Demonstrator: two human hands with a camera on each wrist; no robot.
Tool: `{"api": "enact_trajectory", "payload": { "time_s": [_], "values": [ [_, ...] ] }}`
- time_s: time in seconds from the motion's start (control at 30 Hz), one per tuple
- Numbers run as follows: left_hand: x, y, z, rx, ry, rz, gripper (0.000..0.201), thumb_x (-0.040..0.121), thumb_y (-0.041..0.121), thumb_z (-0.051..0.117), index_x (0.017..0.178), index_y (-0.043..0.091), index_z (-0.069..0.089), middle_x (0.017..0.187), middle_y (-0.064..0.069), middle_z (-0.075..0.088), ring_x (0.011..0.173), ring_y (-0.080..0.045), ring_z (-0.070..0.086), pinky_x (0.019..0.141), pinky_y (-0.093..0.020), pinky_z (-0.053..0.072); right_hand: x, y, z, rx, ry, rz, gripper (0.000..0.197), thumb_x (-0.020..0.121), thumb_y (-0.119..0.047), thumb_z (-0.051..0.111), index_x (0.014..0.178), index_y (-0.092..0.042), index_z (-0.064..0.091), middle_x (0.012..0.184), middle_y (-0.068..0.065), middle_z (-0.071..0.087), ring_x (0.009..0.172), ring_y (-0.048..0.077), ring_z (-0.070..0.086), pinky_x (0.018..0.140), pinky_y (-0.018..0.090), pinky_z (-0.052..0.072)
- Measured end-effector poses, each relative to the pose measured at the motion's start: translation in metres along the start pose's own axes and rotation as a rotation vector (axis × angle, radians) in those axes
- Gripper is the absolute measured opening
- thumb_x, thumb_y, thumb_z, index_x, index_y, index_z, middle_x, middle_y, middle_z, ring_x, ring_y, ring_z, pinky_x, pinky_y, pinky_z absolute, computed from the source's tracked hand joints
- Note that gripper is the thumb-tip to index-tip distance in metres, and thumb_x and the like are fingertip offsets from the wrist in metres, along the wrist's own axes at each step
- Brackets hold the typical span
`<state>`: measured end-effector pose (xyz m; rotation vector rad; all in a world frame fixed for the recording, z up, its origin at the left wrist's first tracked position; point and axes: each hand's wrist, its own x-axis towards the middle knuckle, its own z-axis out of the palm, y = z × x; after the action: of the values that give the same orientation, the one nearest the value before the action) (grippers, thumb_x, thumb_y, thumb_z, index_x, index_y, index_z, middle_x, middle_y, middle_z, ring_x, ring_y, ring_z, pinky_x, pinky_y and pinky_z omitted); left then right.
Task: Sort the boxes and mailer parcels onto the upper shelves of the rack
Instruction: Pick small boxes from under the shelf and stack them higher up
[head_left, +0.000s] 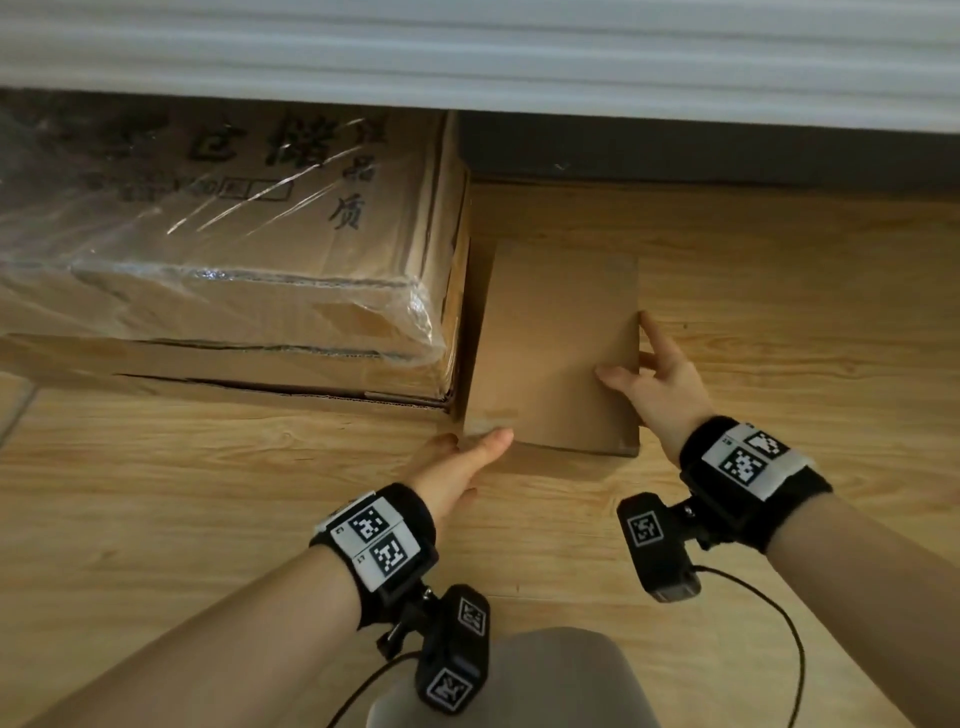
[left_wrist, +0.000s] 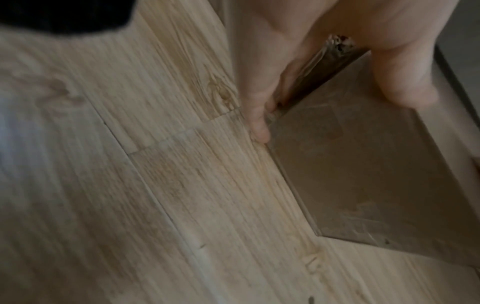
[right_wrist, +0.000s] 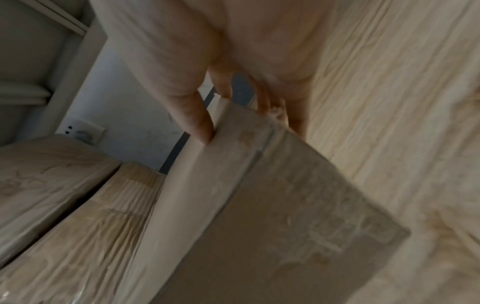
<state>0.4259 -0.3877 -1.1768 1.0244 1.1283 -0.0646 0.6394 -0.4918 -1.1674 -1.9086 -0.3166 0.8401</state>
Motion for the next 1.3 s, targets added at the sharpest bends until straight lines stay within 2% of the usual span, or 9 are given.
{"api": "enact_trajectory", "payload": {
  "time_s": [0.1, 0.23, 0.33, 0.43, 0.53, 0.7, 0.9, 1.07, 1.3],
  "values": [
    [0.011, 0.007, 0.001, -0.134, 0.012, -0.042, 0.119, 0.040, 0.059, 0.085, 0.142, 0.020, 0.039, 0.141, -0.004, 0.045, 0.120, -0.021, 0.048, 0.103, -0.037, 0.045, 0.012, -0.011, 0.008, -0.082, 0.035, -0.042, 0.073, 0.085, -0.025, 0.068, 0.145, -0.041, 0.029, 0.114, -0.006, 0.056, 0.099, 0.014, 0.060, 0.087, 0.035, 0.052],
    [0.017, 0.016, 0.004, -0.214, 0.015, -0.058, 0.086, 0.046, 0.056, 0.084, 0.119, 0.027, 0.048, 0.141, -0.003, 0.045, 0.117, -0.020, 0.049, 0.100, -0.036, 0.045, 0.022, -0.023, 0.018, -0.163, 0.087, -0.073, 0.066, 0.086, -0.030, 0.068, 0.141, -0.034, 0.033, 0.102, -0.010, 0.055, 0.102, 0.021, 0.060, 0.093, 0.041, 0.052],
    [0.023, 0.018, 0.002, -0.250, 0.046, -0.065, 0.091, 0.042, 0.057, 0.085, 0.121, 0.029, 0.049, 0.134, -0.002, 0.048, 0.110, -0.017, 0.052, 0.087, -0.034, 0.050, 0.025, -0.029, 0.024, -0.226, 0.092, -0.108, 0.064, 0.087, -0.031, 0.067, 0.142, -0.030, 0.034, 0.107, -0.005, 0.055, 0.105, 0.021, 0.059, 0.093, 0.039, 0.051],
    [0.027, 0.015, -0.001, -0.256, 0.050, -0.070, 0.074, 0.038, 0.061, 0.087, 0.100, 0.036, 0.054, 0.122, 0.000, 0.054, 0.105, -0.014, 0.056, 0.074, -0.031, 0.051, 0.024, -0.032, 0.029, -0.283, 0.112, -0.131, 0.063, 0.089, -0.030, 0.064, 0.145, -0.030, 0.033, 0.121, 0.001, 0.058, 0.113, 0.024, 0.057, 0.098, 0.040, 0.049],
    [0.031, 0.010, -0.001, -0.246, 0.058, -0.082, 0.075, 0.036, 0.065, 0.087, 0.095, 0.036, 0.053, 0.115, 0.001, 0.059, 0.105, -0.016, 0.059, 0.081, -0.035, 0.052, 0.021, -0.031, 0.034, -0.388, 0.125, -0.143, 0.067, 0.093, -0.032, 0.059, 0.151, -0.027, 0.026, 0.142, 0.011, 0.044, 0.126, 0.029, 0.049, 0.106, 0.040, 0.043],
    [0.031, 0.010, 0.003, -0.286, 0.096, -0.125, 0.094, 0.033, 0.063, 0.085, 0.114, 0.023, 0.056, 0.112, -0.001, 0.065, 0.105, -0.017, 0.062, 0.084, -0.037, 0.053, 0.013, -0.035, 0.034, -0.547, 0.119, -0.159, 0.064, 0.096, -0.031, 0.054, 0.151, -0.017, 0.025, 0.147, 0.015, 0.032, 0.130, 0.033, 0.042, 0.104, 0.036, 0.038],
    [-0.013, 0.024, 0.007, -0.308, 0.055, -0.204, 0.061, 0.060, 0.039, 0.080, 0.113, 0.018, 0.059, 0.121, -0.002, 0.064, 0.112, -0.017, 0.058, 0.101, -0.042, 0.043, -0.024, -0.059, 0.015, -0.806, -0.112, -0.090, 0.066, 0.099, -0.036, 0.045, 0.153, -0.010, 0.017, 0.151, 0.019, 0.027, 0.139, 0.037, 0.026, 0.114, 0.045, 0.028],
    [-0.096, 0.039, 0.006, -0.020, 0.073, -0.183, 0.045, 0.083, 0.013, 0.072, 0.125, 0.017, 0.056, 0.124, -0.002, 0.063, 0.113, -0.018, 0.058, 0.098, -0.037, 0.045, -0.088, -0.098, -0.011, -1.039, -0.375, -0.109, 0.056, 0.099, -0.033, 0.042, 0.148, -0.009, 0.027, 0.147, 0.018, 0.034, 0.135, 0.035, 0.030, 0.106, 0.044, 0.034],
    [-0.255, 0.131, -0.010, 0.744, -0.007, 0.102, 0.046, 0.084, 0.016, 0.071, 0.128, 0.017, 0.056, 0.121, 0.003, 0.062, 0.106, -0.014, 0.059, 0.095, -0.032, 0.048, -0.205, -0.226, -0.055, -1.303, -0.716, -0.251, 0.044, 0.102, -0.034, 0.040, 0.140, -0.012, 0.042, 0.137, 0.010, 0.049, 0.118, 0.029, 0.053, 0.092, 0.037, 0.045]
  ]
}}
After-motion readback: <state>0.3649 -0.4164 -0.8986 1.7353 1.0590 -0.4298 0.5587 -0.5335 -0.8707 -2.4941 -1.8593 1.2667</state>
